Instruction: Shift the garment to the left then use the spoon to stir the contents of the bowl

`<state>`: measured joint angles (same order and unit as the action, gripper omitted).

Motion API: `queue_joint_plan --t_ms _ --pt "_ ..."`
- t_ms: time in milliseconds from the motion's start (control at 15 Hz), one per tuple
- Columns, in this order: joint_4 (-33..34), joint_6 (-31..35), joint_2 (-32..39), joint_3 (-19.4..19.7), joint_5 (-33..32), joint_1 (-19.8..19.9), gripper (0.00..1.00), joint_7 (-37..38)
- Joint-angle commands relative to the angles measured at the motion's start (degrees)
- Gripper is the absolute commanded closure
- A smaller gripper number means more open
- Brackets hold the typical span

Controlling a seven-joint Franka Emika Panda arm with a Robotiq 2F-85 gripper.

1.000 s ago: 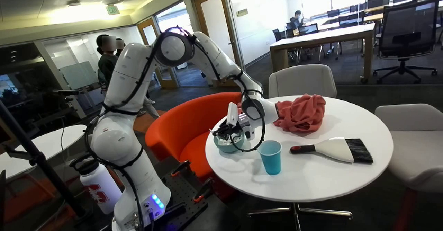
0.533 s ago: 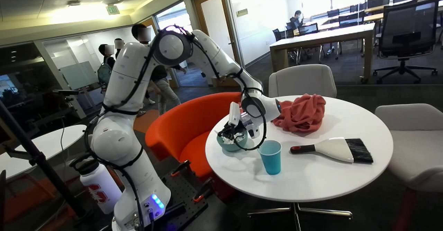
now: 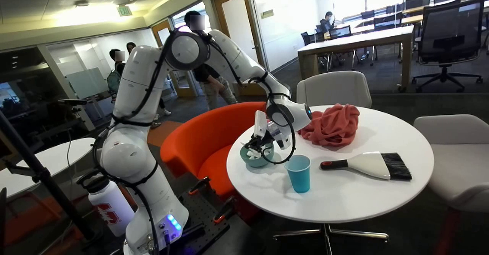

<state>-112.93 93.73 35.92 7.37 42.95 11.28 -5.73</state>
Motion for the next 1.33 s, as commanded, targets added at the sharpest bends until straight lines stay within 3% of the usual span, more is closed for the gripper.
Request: queue_joint_plan --t_ms 0,267,533,1000,1133,1267 --pt "-3.18 5.54 -2.83 -0.41 1.92 0.13 0.99 -2.98" --pt "-4.65 8.8 -4.0 -1.44 5.01 0.72 0.99 -7.53" --pt "-4.96 4.78 -4.56 -2.03 6.26 1.18 0.99 -9.84" --pt "-4.81 -5.94 -5.07 -0.77 4.24 0.29 0.99 -2.33" --pt "-5.15 -5.84 -5.43 0.06 4.3 -0.31 0.99 1.17" --pt "-7.07 -1.03 -7.18 1.14 4.49 -1.77 0.99 4.51"
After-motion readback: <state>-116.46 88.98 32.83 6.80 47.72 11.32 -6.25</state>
